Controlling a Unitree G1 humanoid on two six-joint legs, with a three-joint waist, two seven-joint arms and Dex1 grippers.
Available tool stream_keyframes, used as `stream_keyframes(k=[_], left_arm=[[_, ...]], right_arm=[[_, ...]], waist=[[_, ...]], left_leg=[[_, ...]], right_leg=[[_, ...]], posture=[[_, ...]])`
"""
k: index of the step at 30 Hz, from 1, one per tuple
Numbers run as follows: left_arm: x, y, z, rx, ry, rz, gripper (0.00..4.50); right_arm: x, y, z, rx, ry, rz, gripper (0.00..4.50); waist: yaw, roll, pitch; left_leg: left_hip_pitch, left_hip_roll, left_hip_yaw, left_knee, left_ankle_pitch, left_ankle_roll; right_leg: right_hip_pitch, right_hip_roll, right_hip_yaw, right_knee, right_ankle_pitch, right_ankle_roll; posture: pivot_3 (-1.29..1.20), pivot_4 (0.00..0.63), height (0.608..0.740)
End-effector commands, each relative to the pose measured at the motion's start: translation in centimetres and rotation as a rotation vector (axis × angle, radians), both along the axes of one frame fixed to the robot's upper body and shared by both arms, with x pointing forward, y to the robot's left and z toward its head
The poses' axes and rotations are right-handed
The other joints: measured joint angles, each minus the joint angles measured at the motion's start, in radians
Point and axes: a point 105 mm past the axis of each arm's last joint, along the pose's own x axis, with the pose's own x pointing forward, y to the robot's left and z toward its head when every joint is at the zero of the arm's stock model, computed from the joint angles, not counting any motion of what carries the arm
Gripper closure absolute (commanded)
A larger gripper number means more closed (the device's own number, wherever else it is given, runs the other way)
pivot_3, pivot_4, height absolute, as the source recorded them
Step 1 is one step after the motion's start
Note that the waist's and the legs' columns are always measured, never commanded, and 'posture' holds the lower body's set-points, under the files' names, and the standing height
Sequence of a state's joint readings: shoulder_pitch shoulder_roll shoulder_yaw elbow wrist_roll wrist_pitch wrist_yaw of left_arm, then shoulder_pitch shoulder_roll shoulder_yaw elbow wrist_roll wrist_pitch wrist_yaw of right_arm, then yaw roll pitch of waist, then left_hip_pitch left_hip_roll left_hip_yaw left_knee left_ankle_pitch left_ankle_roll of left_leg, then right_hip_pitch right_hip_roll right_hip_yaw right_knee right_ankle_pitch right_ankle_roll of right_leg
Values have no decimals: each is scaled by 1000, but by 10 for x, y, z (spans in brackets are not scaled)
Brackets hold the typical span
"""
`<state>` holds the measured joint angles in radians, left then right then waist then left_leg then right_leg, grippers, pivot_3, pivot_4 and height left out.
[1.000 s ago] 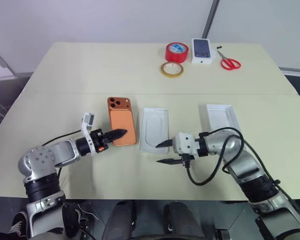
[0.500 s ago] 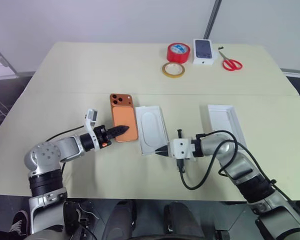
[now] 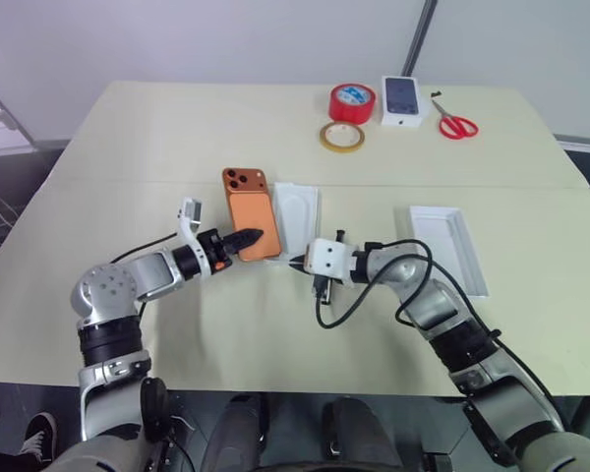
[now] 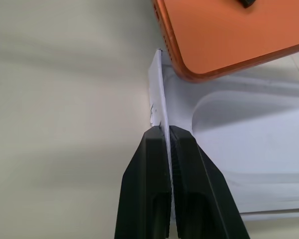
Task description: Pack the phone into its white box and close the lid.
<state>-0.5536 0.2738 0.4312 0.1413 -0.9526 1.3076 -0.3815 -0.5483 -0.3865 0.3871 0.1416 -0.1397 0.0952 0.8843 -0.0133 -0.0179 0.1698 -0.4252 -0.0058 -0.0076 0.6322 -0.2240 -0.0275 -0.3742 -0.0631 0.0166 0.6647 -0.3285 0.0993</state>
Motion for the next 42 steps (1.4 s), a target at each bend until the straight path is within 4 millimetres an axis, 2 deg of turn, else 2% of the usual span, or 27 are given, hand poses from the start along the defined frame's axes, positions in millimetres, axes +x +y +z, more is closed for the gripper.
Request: stream_keyframes(k=[1, 5, 7, 9, 17, 21, 25, 30, 36, 38, 42], left_arm=[[4, -3, 17, -11, -65, -29, 4500], [8, 8, 16, 12, -63, -30, 4500], [12, 6, 17, 19, -67, -45, 4500], [15, -1, 17, 9, -54, -76, 4500], [13, -34, 16, -43, -21, -235, 4500], [13, -40, 13, -38, -10, -264, 4500], [22, -38, 10, -24, 8, -245, 2607], [30, -42, 11, -9, -1, -243, 108], [30, -45, 16, 5, -24, -276, 31], [36, -43, 25, -4, -71, -242, 31], [53, -39, 15, 48, -100, -124, 31]], right_arm=[[-13, 8, 13, 60, 58, 62, 2973], [-31, 7, 30, 128, 139, 115, 958], [-28, -1, 45, 190, 149, 98, 958], [-16, -17, 53, 209, 138, 33, 958], [25, -64, 49, 167, 54, -201, 958], [30, -71, 46, 161, 41, -234, 958], [35, -77, 49, 184, 19, -286, 892], [34, -75, 47, 180, 13, -283, 892], [31, -72, 47, 188, 18, -278, 892], [33, -74, 47, 187, 14, -286, 892], [35, -70, 47, 190, 5, -281, 892]], waist=[[0, 0, 0], [-4, 0, 0], [-2, 0, 0], [4, 0, 0], [1, 0, 0], [-7, 0, 0], [-3, 0, 1], [2, 0, 1], [0, 0, 1], [1, 0, 1], [2, 0, 1]], left_leg=[[0, 0, 0, 0, 0, 0], [0, 0, 0, -1, 0, 0], [0, 0, 0, -1, 0, 0], [0, 0, 0, 0, -1, 1], [-1, 0, -1, -1, 0, 1], [0, 0, 0, -1, 0, 1], [0, 1, 0, 0, 0, 1], [0, 0, 0, 1, 0, 1], [0, 0, 0, 1, 0, 1], [0, 0, 0, 1, 0, 1], [0, 0, 0, 1, 0, 1]], right_leg=[[0, 0, 0, 0, 0, 0], [-1, 0, 0, 0, 0, 0], [-1, 1, 0, 0, 0, 0], [0, 1, 0, 1, 0, 0], [-1, 0, -1, 0, 0, 0], [-1, 1, 0, 1, 0, 0], [-1, 2, 0, 1, 0, 0], [0, 1, -1, 1, 0, 0], [0, 2, -1, 1, 0, 0], [0, 2, -1, 1, 0, 0], [0, 1, -1, 1, 0, 0]], posture=[[0, 150, 740], [0, 150, 740], [0, 150, 740], [0, 150, 740], [0, 150, 740], [0, 150, 740], [0, 150, 740], [0, 150, 740], [0, 150, 740], [0, 150, 740], [0, 150, 740]])
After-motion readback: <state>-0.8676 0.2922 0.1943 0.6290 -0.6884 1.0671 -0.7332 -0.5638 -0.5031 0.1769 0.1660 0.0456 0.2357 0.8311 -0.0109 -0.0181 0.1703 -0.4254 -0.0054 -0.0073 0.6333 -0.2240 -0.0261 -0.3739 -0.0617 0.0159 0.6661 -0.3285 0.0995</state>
